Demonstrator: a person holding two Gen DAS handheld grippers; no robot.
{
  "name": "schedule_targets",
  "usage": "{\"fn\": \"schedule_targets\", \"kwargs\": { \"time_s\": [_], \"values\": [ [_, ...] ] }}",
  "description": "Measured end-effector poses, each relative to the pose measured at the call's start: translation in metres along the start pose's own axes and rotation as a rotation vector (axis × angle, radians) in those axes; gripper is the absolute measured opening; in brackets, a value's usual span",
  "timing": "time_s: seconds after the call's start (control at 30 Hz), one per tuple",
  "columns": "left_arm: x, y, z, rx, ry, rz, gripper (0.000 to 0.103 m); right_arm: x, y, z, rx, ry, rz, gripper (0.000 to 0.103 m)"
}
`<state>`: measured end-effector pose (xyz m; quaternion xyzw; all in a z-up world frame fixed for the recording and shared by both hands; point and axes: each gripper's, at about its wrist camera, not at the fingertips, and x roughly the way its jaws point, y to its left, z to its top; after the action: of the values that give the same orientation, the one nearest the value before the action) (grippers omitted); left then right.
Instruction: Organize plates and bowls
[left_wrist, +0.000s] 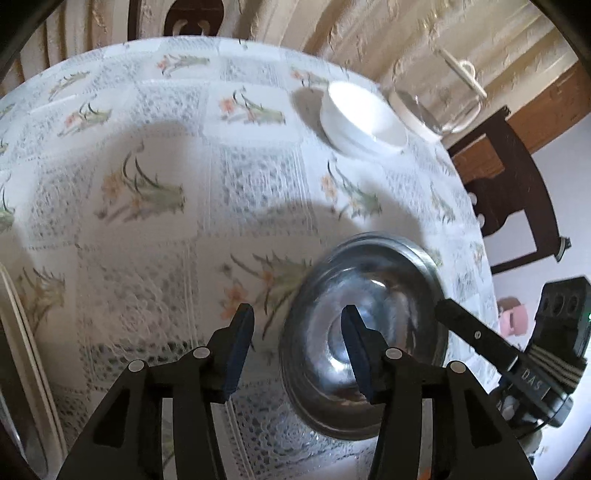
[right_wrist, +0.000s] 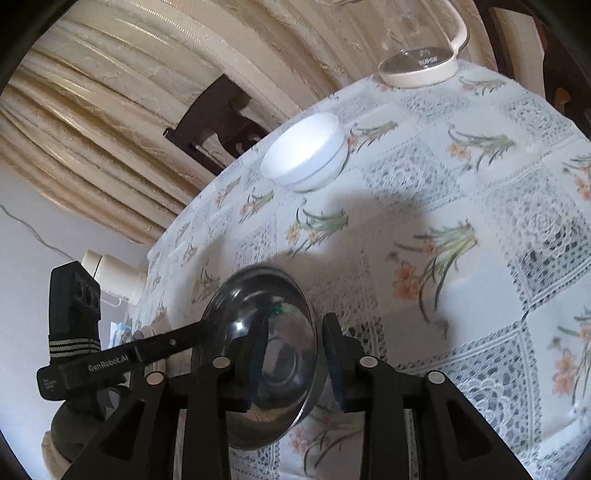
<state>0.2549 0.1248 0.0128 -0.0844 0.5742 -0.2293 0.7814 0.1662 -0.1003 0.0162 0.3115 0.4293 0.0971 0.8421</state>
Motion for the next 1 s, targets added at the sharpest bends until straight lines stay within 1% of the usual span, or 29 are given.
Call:
{"fn": "schedule_targets", "kwargs": {
  "time_s": [0.17,0.4,0.53,0.7,0.8,0.9,1.0],
  "values": [
    [-0.001,0.000,0.015,-0.011,-0.035,-0.024,0.050,0.000,-0.010,0.015,0.042,-0.033,0.006,0.038],
    [0.015,-0.003,0.051,-0.058,-0.071,-0.101,0.050,0.010,-0.023,0.050,0.086,-0.071,0.007,0.041],
    [0.026,-0.004,0.076,-0.070,-0.076,-0.153,0.050,0.024,-0.031,0.073,0.121,-0.070,0.014,0.042],
    [0.047,0.001,0.111,-0.114,-0.085,-0.191,0.050,0.044,-0.035,0.102,0.133,-0.071,0.012,0.042],
    [0.059,0.004,0.125,-0.129,-0.086,-0.219,0.050,0.056,-0.039,0.119,0.145,-0.066,0.011,0.042],
    [0.068,0.005,0.139,-0.132,-0.100,-0.247,0.050,0.070,-0.043,0.133,0.165,-0.055,0.038,0.042],
    [0.074,0.005,0.149,-0.129,-0.119,-0.266,0.050,0.085,-0.046,0.142,0.185,-0.023,0.083,0.042]
  ]
}}
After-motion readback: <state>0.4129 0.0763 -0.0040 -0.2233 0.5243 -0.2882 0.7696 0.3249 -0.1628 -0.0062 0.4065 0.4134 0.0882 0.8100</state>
